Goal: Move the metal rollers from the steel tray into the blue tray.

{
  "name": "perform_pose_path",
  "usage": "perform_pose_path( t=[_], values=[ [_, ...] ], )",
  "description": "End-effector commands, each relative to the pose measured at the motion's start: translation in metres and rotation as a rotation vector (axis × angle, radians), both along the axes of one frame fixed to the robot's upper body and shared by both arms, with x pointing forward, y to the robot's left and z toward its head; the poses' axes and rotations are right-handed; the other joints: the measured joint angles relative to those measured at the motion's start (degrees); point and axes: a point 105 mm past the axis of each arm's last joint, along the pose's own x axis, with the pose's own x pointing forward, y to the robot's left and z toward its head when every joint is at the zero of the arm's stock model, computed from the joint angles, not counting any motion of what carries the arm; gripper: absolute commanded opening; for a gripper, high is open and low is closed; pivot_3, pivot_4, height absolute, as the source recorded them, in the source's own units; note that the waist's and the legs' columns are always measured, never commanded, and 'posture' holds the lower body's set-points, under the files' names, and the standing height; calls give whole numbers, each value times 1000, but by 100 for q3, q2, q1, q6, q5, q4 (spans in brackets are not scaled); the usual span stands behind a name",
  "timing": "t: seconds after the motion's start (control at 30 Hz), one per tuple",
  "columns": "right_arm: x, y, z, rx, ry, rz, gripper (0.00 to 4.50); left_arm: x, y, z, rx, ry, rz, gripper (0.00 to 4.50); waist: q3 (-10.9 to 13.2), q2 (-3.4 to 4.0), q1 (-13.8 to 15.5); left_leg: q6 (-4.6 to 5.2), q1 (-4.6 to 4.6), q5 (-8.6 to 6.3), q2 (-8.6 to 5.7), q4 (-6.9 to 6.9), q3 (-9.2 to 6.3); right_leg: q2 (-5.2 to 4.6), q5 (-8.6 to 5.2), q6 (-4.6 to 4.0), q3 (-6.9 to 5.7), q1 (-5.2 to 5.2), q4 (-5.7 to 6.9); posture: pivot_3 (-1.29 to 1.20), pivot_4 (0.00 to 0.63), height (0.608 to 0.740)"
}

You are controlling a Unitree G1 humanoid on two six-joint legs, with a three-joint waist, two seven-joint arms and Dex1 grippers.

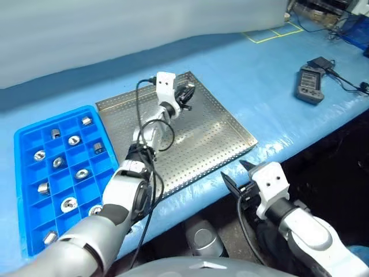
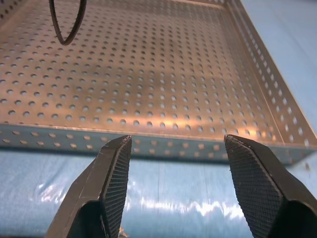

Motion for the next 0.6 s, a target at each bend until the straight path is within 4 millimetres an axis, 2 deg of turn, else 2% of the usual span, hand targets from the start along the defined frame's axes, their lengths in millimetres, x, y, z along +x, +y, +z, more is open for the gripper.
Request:
perform_pose_path(
  t=[0.03,0.13,0.27,0.33,0.43,0.5,0.6],
  values=[
    [7,5,9,-6,-32,60,3157,-9,19,36,147,-233,98,1323,0,4,257,0,-1,0,0,0,-1,0,0,-1,-1,-2,1,-298,150,740],
    [17,11,18,-3,-66,123,3157,-22,52,35,258,-286,210,1323,-5,14,670,-3,-17,2,0,0,-5,2,15,-25,0,-19,2,-208,150,740],
    [27,23,22,17,-72,227,3157,-46,79,31,312,-263,257,1323,-24,47,1294,-1,-60,3,-4,-1,-18,4,26,-44,-4,-74,5,-112,150,740],
    [33,27,23,24,-72,260,3157,-58,84,29,313,-230,233,1323,-26,50,1654,-10,-118,11,-8,7,-23,5,27,-51,-3,-144,37,-67,150,740],
    [41,34,21,38,-64,303,3157,-80,88,30,302,-183,171,1323,-26,53,2190,-31,-145,22,-9,6,-31,5,13,-76,-12,-199,80,3,150,740],
    [44,39,19,45,-58,331,3157,-90,90,33,287,-162,147,1323,-25,59,2529,-41,-144,28,-4,5,-43,9,10,-94,-29,-201,84,27,150,740],
    [47,45,17,57,-54,364,3157,-103,90,36,276,-125,100,1323,-25,59,2827,-53,-126,36,-4,6,-65,12,12,-109,-54,-191,79,43,150,740]
  ],
)
